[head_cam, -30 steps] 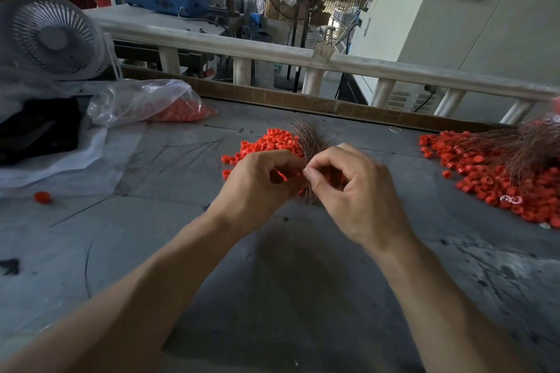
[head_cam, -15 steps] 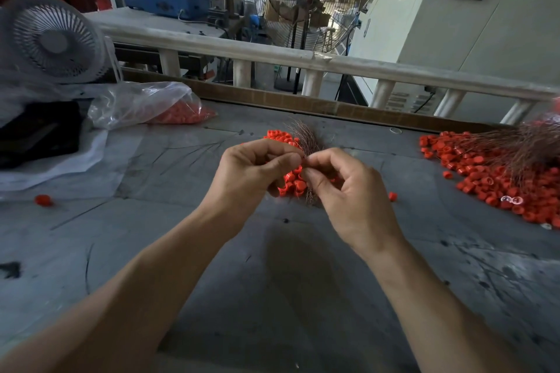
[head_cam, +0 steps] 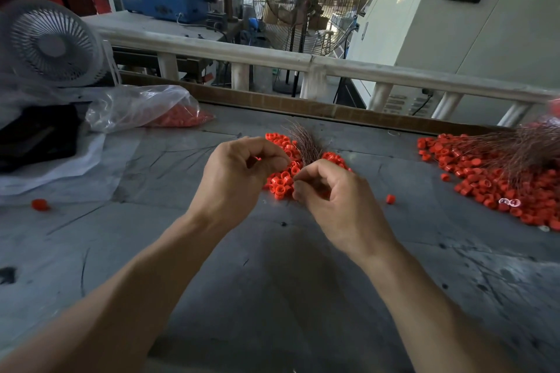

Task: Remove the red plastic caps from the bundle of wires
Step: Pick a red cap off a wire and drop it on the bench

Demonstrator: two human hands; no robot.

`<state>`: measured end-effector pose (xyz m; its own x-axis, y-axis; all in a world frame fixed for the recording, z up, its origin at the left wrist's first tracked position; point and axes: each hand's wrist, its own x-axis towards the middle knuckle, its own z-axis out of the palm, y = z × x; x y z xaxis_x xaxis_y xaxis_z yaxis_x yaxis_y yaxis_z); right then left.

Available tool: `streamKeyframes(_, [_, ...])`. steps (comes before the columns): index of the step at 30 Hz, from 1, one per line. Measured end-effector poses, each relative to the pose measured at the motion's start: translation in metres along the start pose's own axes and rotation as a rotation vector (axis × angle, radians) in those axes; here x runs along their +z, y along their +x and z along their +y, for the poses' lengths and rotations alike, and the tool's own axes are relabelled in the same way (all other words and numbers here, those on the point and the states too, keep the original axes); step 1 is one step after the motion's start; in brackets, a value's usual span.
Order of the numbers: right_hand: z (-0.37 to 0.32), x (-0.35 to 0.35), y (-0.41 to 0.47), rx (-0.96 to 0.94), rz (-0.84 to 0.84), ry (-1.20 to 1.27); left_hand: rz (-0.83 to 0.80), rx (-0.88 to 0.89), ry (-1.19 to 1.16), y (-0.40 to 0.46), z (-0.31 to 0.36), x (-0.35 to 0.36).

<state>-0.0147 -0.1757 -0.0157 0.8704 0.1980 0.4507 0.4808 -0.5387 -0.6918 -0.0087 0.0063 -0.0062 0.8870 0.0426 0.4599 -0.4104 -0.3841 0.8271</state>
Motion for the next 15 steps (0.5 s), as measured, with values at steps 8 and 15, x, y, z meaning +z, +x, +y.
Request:
streamKeyframes(8, [0.004, -0.005, -0.001, 0.037, -0.082, -0.049, -0.049, -0.155, -0.433, 0.005, 0.005, -0.012])
streamKeyframes(15, [0.004, -0.01, 0.0, 0.053, 0.044, 0.037, 0.064, -0.284, -0.55, 0.008, 0.002, -0.018])
